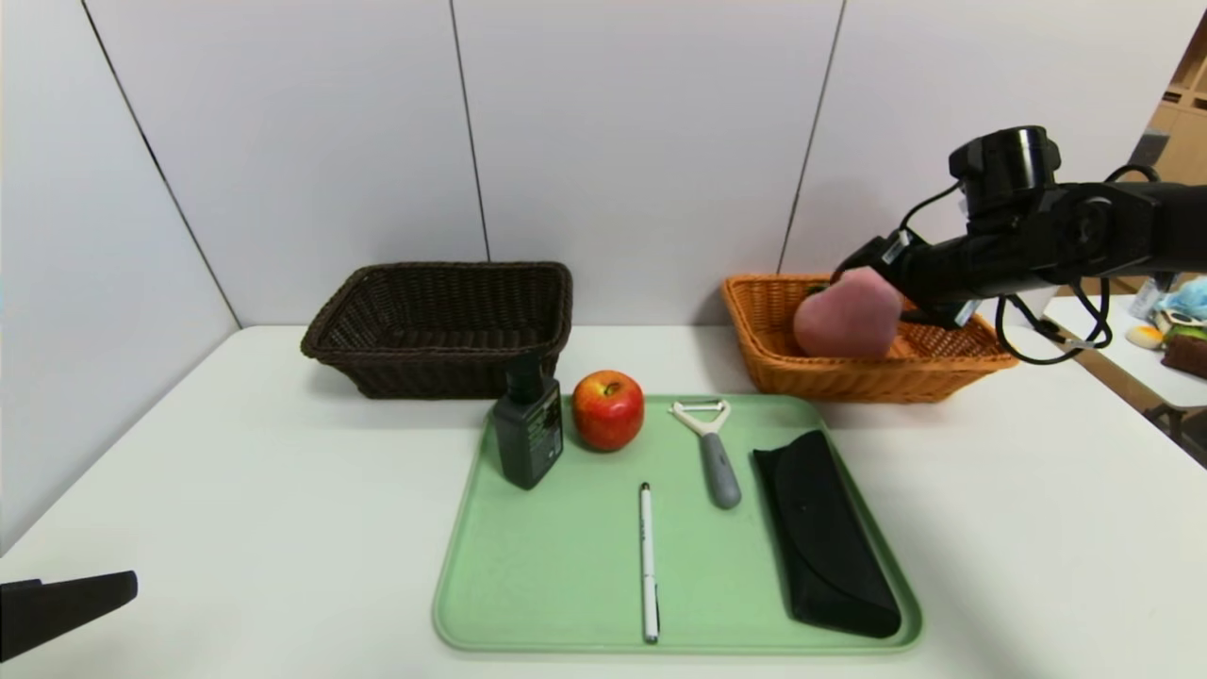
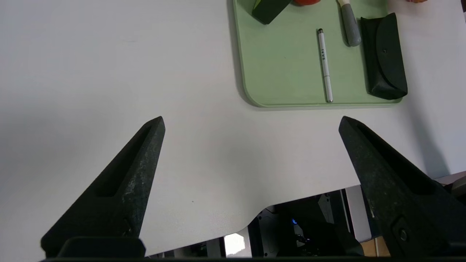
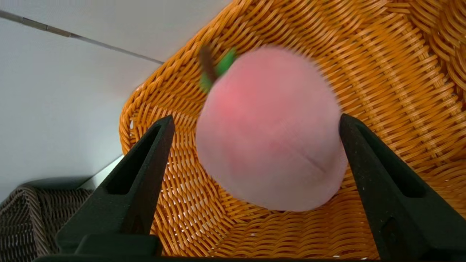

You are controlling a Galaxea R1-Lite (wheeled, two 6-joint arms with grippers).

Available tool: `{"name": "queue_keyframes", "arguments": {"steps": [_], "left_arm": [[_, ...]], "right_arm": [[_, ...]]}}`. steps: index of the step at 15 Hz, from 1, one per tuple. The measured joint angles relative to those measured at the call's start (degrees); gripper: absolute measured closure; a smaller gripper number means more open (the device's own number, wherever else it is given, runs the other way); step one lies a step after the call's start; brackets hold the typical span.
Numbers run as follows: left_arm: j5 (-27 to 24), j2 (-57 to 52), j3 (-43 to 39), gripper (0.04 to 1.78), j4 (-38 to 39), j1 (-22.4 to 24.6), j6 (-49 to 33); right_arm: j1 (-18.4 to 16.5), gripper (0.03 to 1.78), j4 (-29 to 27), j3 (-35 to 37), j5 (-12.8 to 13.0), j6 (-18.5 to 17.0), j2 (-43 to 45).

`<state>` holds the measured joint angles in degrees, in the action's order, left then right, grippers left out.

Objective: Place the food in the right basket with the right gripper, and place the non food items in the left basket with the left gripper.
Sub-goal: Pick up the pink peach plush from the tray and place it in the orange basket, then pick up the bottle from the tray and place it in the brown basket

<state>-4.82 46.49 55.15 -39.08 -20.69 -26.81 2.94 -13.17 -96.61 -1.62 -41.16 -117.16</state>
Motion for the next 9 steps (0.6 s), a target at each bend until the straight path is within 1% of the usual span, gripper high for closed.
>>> {"name": "queue_keyframes", "arguments": {"steps": [5, 7, 8, 9], "left_arm": [[-0.1, 0.0, -0.3, 0.13, 1.5, -0.1, 0.0], [-2.2, 0.1, -2.8, 0.13, 6.1, -0.2, 0.4], [-3.0, 0.2, -5.4, 0.13, 9.6, -0.2, 0.9], [-3.2, 0.6, -8.9, 0.13, 13.8, -0.2, 2.1]], "right_arm": [[-0.1, 0.18, 0.0, 0.0, 0.1, 0.1, 1.6], [0.3, 0.16, -0.1, -0.5, 0.1, 0.3, 4.2], [0.7, 0.16, -0.3, -0.9, 0.3, 0.5, 5.7], [1.4, 0.15, -0.2, -1.2, 1.1, 1.3, 7.6]]}}
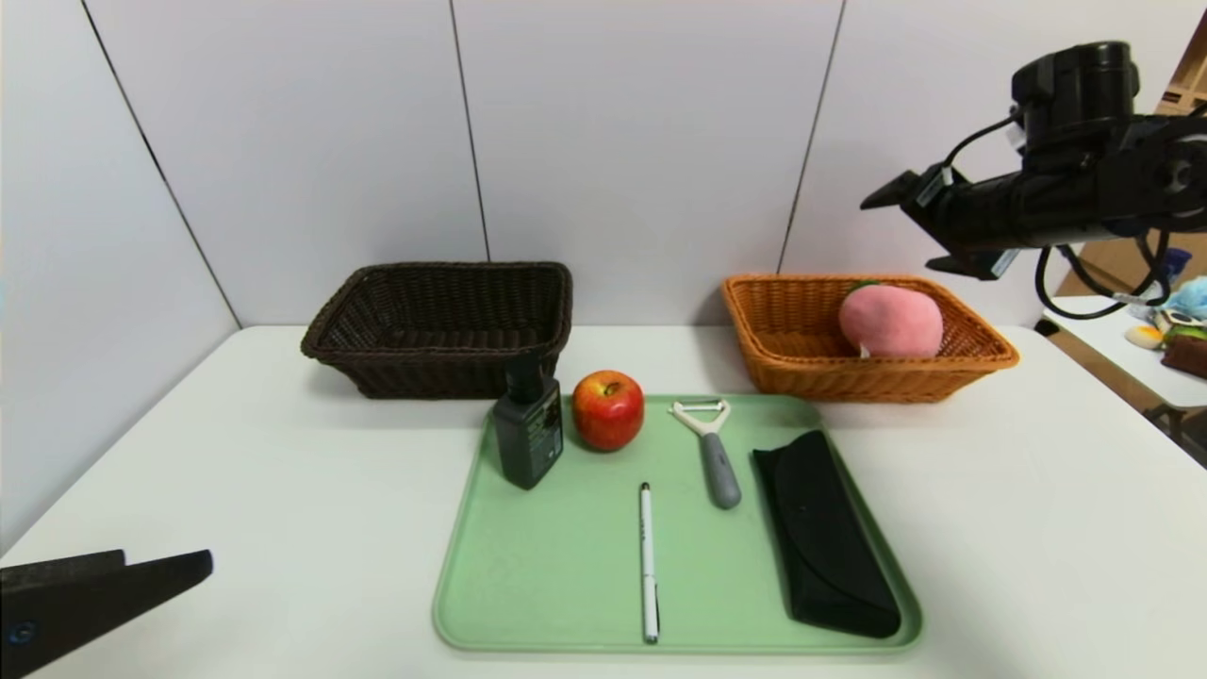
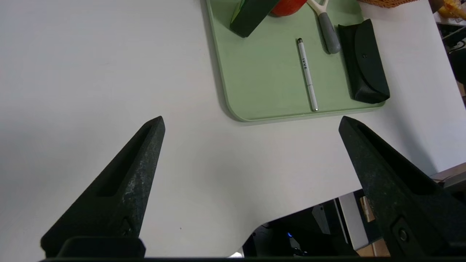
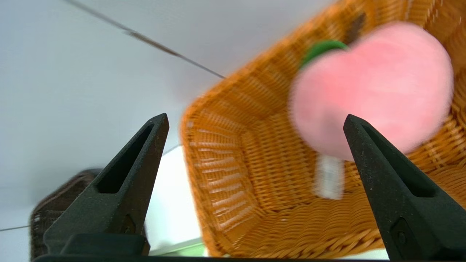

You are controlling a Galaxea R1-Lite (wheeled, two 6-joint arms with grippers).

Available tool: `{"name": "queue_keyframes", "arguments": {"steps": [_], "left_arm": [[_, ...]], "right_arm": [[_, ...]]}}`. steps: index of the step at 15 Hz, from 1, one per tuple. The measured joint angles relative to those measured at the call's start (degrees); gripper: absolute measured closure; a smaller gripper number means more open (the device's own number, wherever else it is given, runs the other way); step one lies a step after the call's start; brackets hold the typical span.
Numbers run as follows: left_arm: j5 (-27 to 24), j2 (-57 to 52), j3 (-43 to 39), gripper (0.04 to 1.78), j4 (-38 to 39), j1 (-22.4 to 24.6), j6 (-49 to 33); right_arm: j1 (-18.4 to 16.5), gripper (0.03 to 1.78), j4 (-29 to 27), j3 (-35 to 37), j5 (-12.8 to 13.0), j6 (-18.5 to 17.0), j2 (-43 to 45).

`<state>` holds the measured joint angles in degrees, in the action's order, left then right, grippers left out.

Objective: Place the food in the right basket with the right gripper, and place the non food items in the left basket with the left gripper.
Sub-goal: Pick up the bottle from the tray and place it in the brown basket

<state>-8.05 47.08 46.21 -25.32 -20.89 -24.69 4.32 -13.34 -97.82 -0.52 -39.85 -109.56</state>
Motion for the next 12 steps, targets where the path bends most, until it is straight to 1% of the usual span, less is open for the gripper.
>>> {"name": "queue_keyframes", "arguments": {"steps": [1, 2, 4, 5, 7, 10, 11, 12], "left_arm": [[-0.2, 0.7, -4.6, 0.13, 5.4, 0.0, 2.1], [-0.3, 1.8, -9.4, 0.13, 11.6, 0.0, 4.4], [-0.5, 5.8, -17.9, 0.13, 26.3, -0.1, 8.9], [-0.6, 9.2, -21.2, 0.13, 34.2, -0.1, 10.9], [-0.6, 16.8, -25.2, 0.13, 47.9, -0.3, 13.6], [-0.5, 27.6, -27.3, 0.13, 63.4, -1.6, 15.7], [-0.3, 31.0, -27.8, 0.13, 68.3, -2.3, 16.0], [0.0, 33.9, -28.4, 0.13, 72.2, -2.9, 16.1]], "right_arm": [[0.9, 0.14, 0.2, -0.2, 1.4, 2.0, 1.7], [1.7, 0.14, 0.5, -0.3, 3.1, 5.0, 3.3], [3.2, 0.13, 1.5, 0.0, 6.3, 12.8, 6.3], [3.9, 0.13, 2.6, 1.0, 6.8, 16.3, 7.7], [5.0, 0.12, 4.8, 5.7, 6.9, 23.4, 10.8], [6.8, 0.12, 9.4, 17.0, 6.3, 34.2, 15.4], [7.7, 0.12, 11.8, 20.8, 6.2, 36.5, 16.7], [8.8, 0.12, 14.6, 24.6, 6.2, 37.9, 17.9]]}}
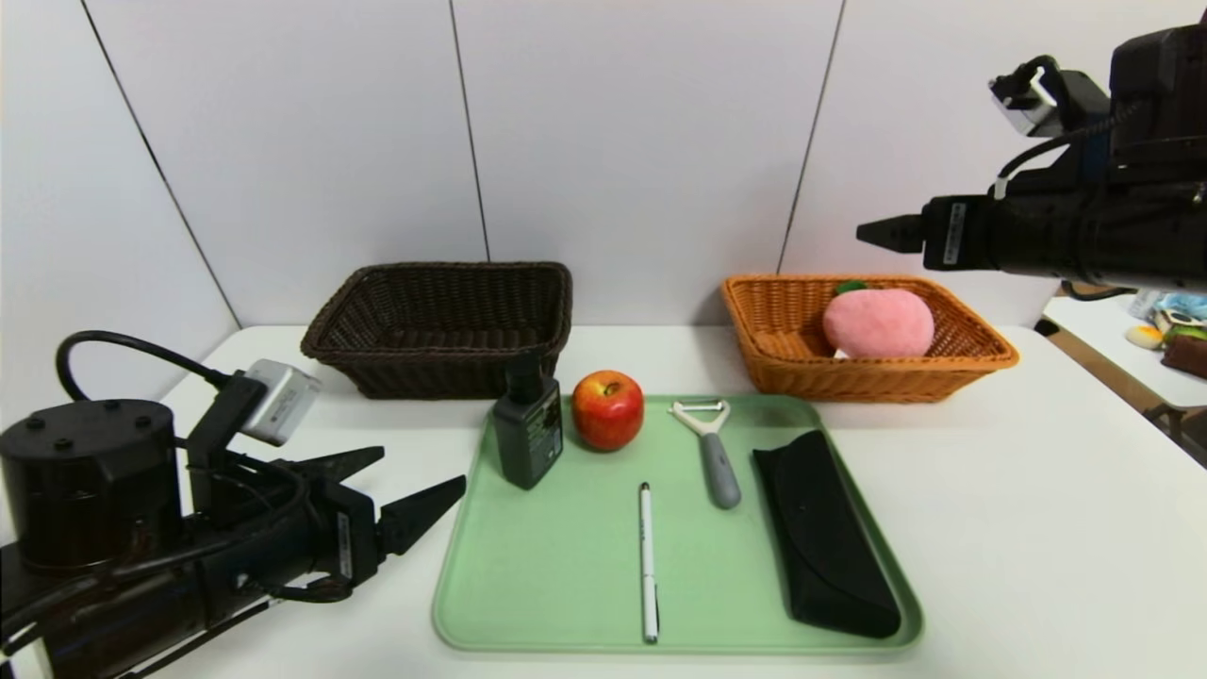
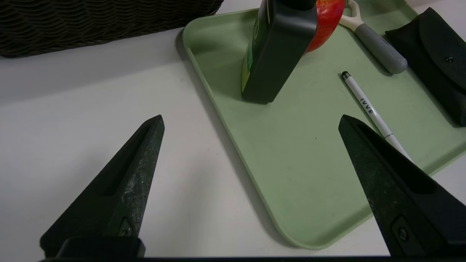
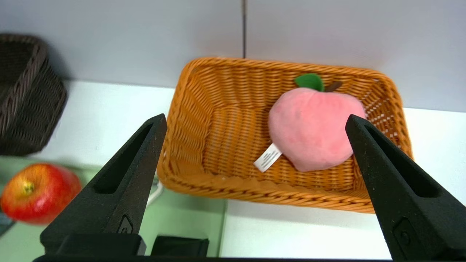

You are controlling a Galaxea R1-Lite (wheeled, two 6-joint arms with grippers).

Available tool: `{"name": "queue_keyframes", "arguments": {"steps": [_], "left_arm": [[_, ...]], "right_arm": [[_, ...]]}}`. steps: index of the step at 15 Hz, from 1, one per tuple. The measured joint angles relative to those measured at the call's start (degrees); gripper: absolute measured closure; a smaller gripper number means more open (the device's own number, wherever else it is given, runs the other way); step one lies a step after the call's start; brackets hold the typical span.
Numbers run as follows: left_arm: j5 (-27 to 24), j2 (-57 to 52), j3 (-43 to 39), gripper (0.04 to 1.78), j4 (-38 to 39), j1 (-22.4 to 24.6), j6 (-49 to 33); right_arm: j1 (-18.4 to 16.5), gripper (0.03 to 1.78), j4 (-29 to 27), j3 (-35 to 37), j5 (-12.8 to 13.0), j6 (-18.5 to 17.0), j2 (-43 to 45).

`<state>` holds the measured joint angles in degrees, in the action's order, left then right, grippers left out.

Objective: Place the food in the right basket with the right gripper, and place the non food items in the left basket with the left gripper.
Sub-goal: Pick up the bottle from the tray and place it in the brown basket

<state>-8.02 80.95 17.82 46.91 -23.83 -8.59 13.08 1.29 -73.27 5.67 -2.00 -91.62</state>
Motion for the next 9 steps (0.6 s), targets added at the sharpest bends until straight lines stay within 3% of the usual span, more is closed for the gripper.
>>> {"name": "queue_keyframes", "arguments": {"steps": [5, 9], "left_arm": [[6.0, 10.7, -2.9, 0.13, 15.0, -6.6, -0.2], [8.4, 15.3, -2.6, 0.13, 17.5, -9.2, -0.2]], "right_arm": [[3.9, 0.12, 8.2, 12.3, 0.5, 0.6, 3.6], [4.4, 0.12, 8.4, 14.2, 0.5, 0.5, 4.3]]}}
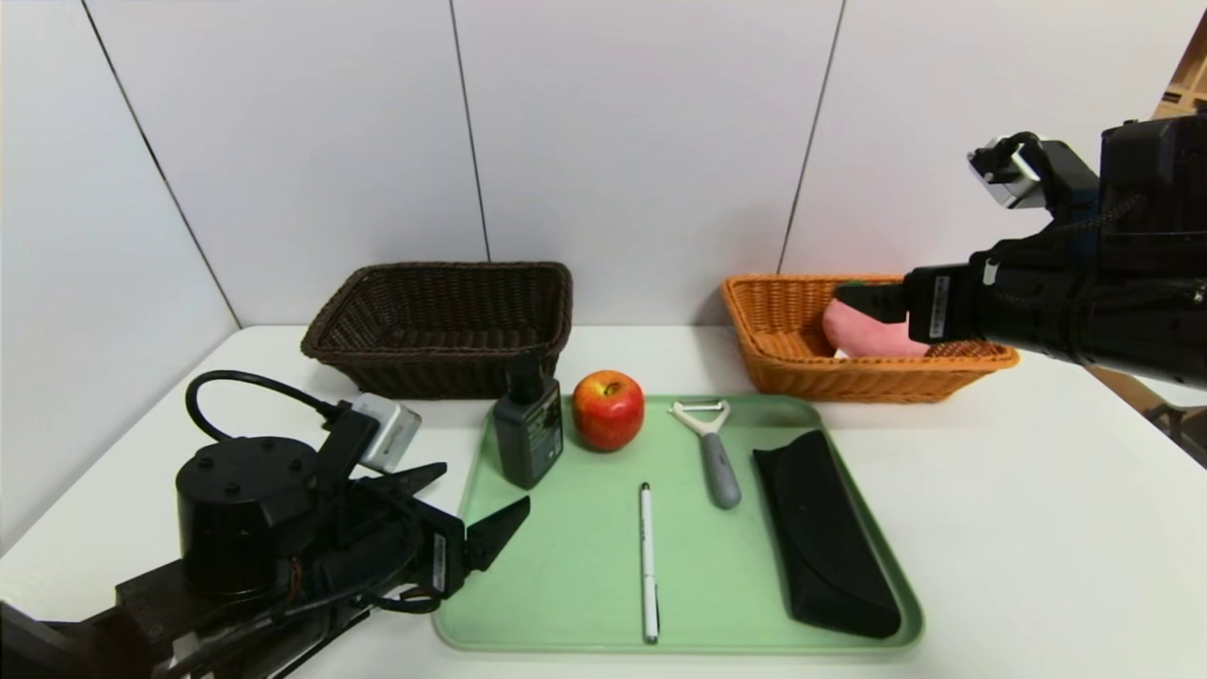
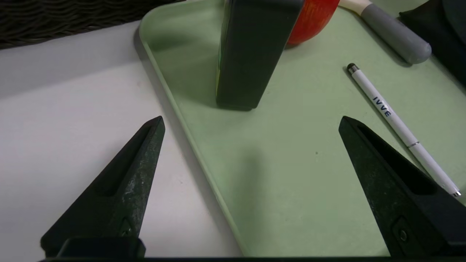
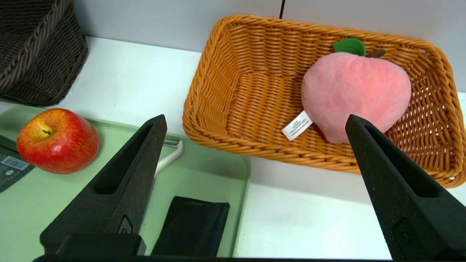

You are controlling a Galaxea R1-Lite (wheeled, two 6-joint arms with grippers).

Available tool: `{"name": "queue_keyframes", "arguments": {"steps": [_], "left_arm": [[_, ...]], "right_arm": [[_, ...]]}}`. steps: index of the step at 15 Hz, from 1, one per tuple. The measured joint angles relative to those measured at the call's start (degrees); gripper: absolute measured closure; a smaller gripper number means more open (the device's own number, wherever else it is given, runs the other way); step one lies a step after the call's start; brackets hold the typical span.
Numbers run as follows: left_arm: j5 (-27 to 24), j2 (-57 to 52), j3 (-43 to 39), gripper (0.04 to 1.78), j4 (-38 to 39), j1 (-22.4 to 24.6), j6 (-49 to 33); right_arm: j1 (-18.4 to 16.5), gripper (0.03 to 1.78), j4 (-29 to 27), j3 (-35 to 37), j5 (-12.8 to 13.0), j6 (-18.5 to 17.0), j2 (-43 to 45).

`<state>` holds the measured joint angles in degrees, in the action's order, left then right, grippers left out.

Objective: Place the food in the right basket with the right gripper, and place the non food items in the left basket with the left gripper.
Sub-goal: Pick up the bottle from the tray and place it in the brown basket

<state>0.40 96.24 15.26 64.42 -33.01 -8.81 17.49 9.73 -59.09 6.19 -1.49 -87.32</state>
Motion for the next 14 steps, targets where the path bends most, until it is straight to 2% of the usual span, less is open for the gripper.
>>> {"name": "queue_keyframes", "arguments": {"steps": [6, 14], "left_arm": [[4.0, 6.4, 3.5, 0.13, 6.7, -1.5, -0.1], [6.8, 12.4, 10.2, 0.13, 8.2, -1.8, -0.1]], "right_arm": [[0.1, 0.12, 0.0, 1.9, -0.1, -0.3, 0.2], [0.0, 0.12, 2.9, 5.6, -0.2, -0.5, 0.4]]}}
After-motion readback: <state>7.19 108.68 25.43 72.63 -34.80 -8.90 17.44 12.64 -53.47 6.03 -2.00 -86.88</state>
